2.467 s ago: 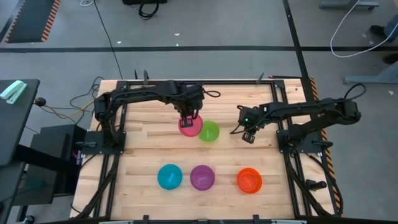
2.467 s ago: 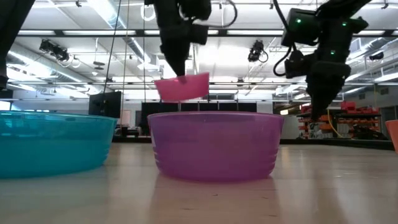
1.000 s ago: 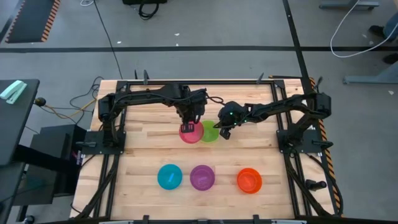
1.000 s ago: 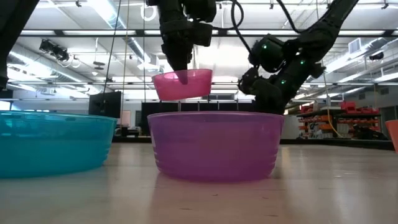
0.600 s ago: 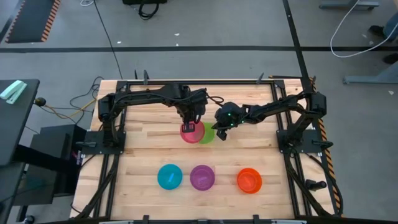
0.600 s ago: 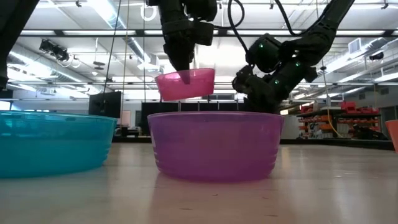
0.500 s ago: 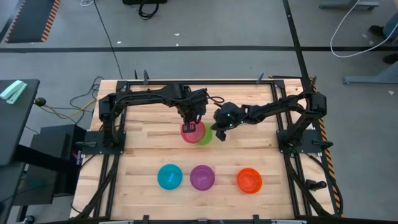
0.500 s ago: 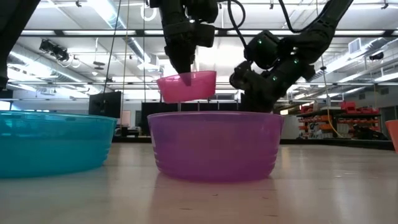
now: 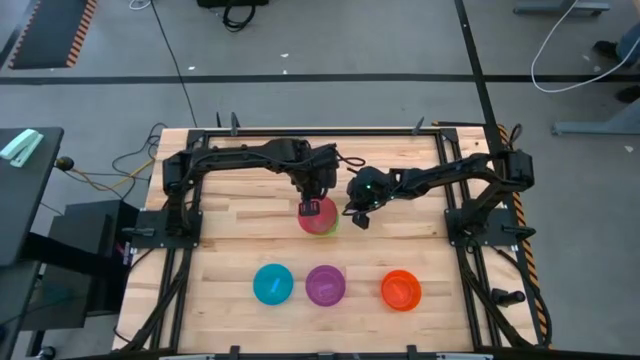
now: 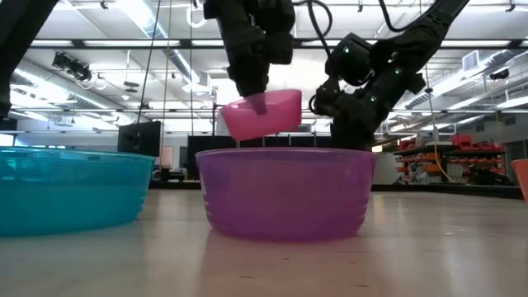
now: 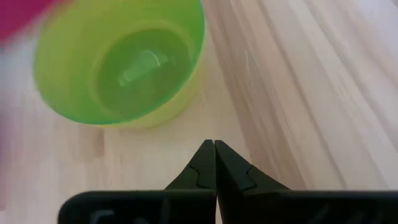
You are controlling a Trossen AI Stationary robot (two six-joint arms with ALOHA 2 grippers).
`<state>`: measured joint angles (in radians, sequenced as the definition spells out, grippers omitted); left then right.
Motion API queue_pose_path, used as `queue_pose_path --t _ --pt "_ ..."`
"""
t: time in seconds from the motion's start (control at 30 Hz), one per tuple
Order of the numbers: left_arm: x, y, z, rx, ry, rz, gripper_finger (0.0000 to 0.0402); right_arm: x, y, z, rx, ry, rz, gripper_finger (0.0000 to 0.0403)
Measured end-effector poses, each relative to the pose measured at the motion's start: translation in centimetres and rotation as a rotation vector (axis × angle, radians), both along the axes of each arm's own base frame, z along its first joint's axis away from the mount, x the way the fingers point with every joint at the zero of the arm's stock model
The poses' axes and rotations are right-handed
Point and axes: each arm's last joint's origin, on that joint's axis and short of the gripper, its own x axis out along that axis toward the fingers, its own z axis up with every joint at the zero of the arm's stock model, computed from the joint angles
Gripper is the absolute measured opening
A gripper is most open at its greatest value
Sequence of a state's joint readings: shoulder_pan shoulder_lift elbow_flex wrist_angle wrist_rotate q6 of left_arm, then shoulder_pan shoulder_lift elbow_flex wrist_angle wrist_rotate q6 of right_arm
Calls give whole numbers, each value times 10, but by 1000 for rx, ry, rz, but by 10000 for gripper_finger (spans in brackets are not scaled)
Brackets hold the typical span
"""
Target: Nest bowls inside each other
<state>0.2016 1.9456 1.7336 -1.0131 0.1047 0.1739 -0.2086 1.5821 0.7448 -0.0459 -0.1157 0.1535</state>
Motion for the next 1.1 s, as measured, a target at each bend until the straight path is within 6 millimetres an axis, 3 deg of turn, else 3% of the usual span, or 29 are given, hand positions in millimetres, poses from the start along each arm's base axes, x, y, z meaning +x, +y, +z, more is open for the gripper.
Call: queue_pose_path --t 0.37,1.1 --pt "15 11 -45 -11 104 -8 7 -4 9 8 -8 7 23 0" --pt "17 28 -62 -20 127 10 7 -9 22 3 -64 103 44 0"
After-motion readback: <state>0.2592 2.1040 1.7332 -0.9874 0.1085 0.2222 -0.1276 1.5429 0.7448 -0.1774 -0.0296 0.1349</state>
